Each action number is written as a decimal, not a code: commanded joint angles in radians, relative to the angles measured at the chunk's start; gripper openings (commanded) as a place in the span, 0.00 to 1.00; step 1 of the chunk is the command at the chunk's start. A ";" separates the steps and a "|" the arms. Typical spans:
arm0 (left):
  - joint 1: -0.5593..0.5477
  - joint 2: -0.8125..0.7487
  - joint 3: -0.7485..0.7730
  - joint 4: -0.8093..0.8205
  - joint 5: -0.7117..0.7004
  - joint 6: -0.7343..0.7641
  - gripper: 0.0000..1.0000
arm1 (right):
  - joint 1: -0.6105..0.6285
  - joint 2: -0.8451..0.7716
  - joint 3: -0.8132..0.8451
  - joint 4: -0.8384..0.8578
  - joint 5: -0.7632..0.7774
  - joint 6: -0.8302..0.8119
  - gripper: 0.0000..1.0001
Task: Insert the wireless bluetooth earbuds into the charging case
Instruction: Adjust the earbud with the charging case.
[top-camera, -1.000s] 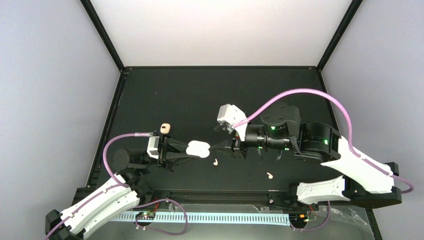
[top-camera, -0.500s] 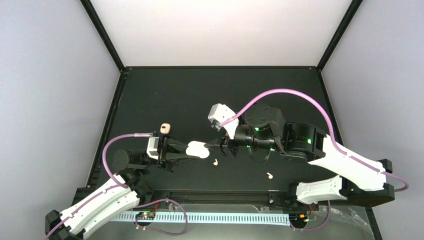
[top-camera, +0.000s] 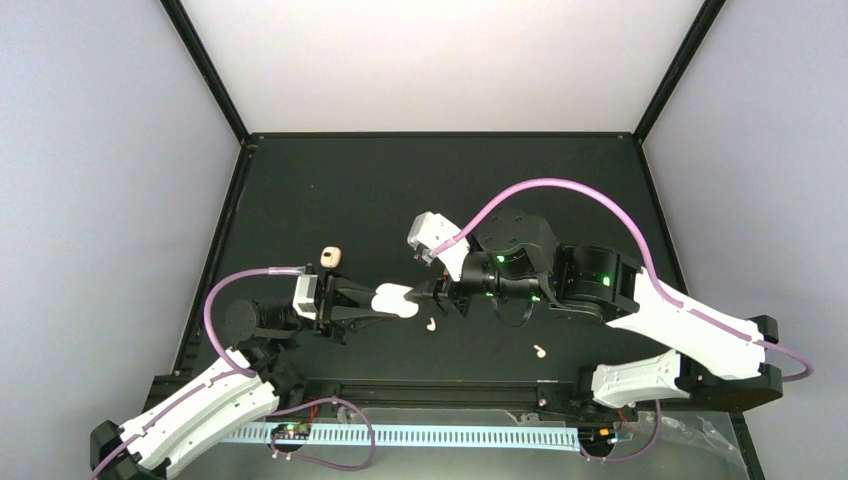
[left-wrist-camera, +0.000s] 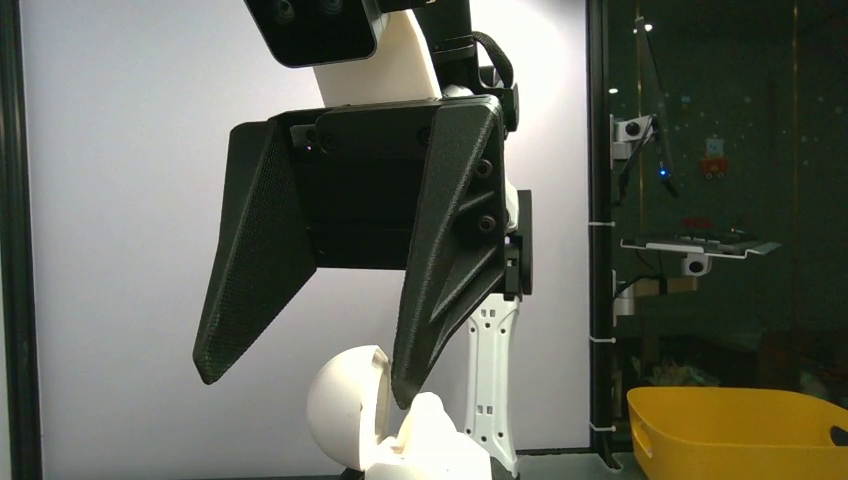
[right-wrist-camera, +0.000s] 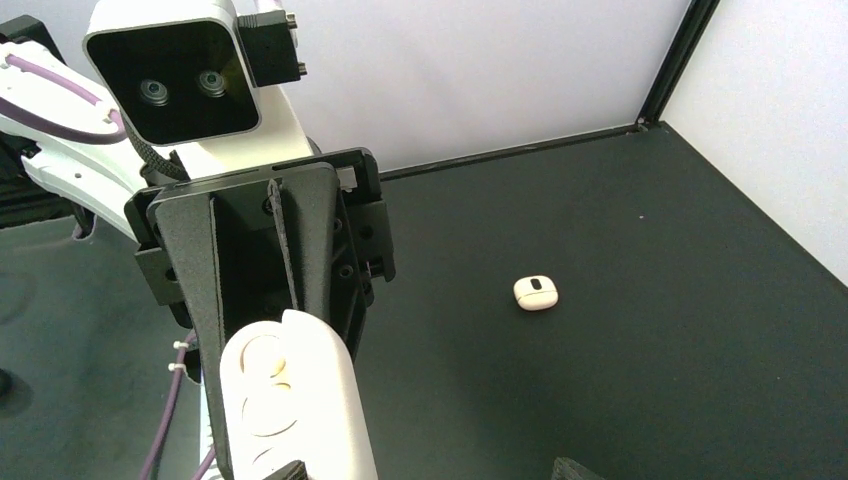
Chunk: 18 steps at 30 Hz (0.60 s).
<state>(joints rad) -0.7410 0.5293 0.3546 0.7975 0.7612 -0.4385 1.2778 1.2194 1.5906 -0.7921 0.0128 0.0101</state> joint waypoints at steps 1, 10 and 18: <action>-0.005 -0.016 0.030 0.026 -0.006 0.018 0.02 | 0.002 0.007 -0.015 -0.015 -0.011 0.013 0.63; -0.005 -0.019 0.043 0.008 -0.009 0.030 0.02 | 0.002 0.022 -0.006 -0.037 -0.053 0.010 0.63; -0.005 -0.015 0.019 -0.011 -0.004 0.036 0.02 | -0.004 -0.052 0.069 0.050 -0.051 0.014 0.65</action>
<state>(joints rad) -0.7414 0.5209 0.3553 0.7876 0.7662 -0.4236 1.2770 1.2209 1.5940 -0.7933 -0.0143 0.0097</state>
